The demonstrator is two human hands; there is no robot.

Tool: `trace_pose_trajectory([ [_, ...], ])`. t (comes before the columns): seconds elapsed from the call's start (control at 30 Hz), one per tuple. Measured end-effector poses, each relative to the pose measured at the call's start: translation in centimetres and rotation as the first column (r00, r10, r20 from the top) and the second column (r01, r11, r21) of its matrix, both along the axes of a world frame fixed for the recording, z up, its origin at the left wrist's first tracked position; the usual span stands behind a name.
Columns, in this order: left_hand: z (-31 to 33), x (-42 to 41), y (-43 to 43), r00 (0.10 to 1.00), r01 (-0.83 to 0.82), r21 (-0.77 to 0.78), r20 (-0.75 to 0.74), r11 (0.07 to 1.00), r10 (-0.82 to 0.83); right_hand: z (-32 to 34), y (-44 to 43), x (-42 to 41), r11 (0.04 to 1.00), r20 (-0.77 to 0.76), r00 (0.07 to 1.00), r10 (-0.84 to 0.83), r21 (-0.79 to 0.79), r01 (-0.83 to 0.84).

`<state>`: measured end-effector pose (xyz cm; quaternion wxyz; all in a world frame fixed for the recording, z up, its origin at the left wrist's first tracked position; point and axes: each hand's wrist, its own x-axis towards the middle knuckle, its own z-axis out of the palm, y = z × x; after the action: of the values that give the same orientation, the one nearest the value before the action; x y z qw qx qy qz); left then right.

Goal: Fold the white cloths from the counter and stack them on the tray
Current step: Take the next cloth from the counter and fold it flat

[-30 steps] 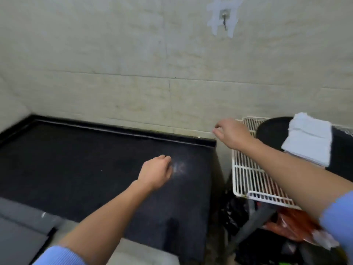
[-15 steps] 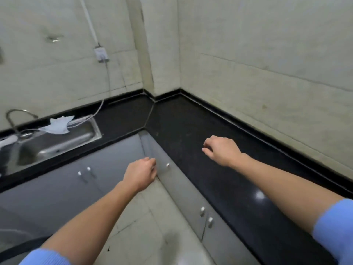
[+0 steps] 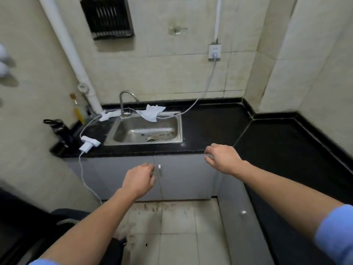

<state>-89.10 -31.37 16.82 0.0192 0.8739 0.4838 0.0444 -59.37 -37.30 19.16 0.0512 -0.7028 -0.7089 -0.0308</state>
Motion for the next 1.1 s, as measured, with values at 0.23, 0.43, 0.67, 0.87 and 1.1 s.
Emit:
trace_pose_trajectory([
  [0.23, -3.0, -4.3, 9.4, 0.986, -0.169, -0.073, -0.025, 0.983, 0.167, -2.6, 13.7, -4.0, 0.980, -0.006, 0.984, 0.176, -0.098, -0.175],
  [0.43, -2.7, -4.9, 20.8, 0.988, -0.156, -0.083, -0.013, 0.984, 0.155, -3.8, 24.7, -5.1, 0.983, -0.039, 0.990, 0.133, -0.124, -0.137],
  [0.67, -1.9, -1.7, 32.5, 0.995, -0.094, -0.097, 0.023, 0.991, 0.096, -3.8, 32.9, -2.9, 0.990, -0.058, 0.997, 0.053, -0.130, -0.060],
  [0.87, -4.0, 3.4, 39.9, 0.999, -0.030, -0.165, 0.016, 0.986, 0.033, -6.1, 38.7, 1.7, 0.983, -0.074, 0.997, -0.013, -0.185, -0.001],
  [1.1, -6.2, 9.5, 50.6, 0.996, -0.074, -0.249, -0.067, 0.966, 0.059, -9.0, 49.1, 7.1, 0.964, -0.137, 0.990, -0.022, -0.264, -0.015],
])
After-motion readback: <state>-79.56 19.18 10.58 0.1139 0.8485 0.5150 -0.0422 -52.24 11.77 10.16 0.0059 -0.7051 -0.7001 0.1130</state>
